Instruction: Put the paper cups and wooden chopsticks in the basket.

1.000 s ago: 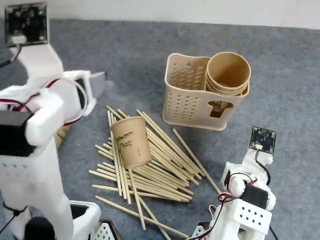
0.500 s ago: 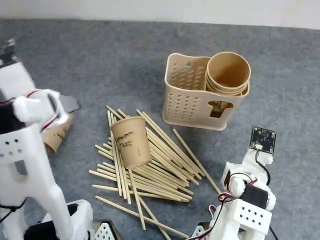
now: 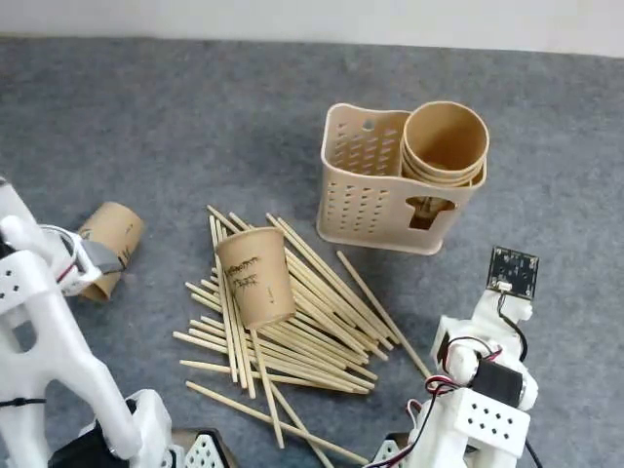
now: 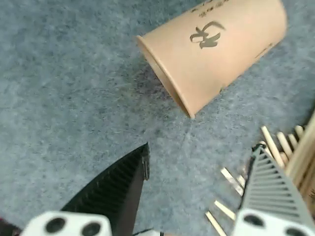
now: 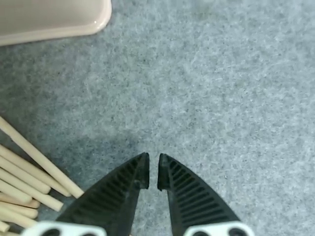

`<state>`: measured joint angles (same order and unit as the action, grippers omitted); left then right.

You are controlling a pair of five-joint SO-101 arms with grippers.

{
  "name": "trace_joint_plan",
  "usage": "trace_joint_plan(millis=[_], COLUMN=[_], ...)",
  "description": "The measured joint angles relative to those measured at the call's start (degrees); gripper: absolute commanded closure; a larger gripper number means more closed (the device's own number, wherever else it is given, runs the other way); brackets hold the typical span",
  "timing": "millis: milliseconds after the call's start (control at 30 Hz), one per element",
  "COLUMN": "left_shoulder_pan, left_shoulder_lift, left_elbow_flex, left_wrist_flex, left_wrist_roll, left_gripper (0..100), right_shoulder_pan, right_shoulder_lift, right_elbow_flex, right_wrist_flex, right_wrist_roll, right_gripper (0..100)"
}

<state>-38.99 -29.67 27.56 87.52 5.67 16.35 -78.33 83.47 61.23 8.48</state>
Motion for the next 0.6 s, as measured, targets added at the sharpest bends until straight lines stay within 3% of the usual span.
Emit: trace_joint_plan(millis=[600], left_shoulder_pan=[5.71], left_shoulder_lift=[0.09], left_elbow_flex=[21.54], left_wrist_flex=[-31.82], left_wrist_roll=[-4.57], left_gripper=[70], right_shoulder_pan=[0.00], right_shoulder_lift=[0.00], right_elbow_flex=[0.00], right_wrist_flex=[0.00], right_wrist_roll=[0.00], right_gripper=[95.2])
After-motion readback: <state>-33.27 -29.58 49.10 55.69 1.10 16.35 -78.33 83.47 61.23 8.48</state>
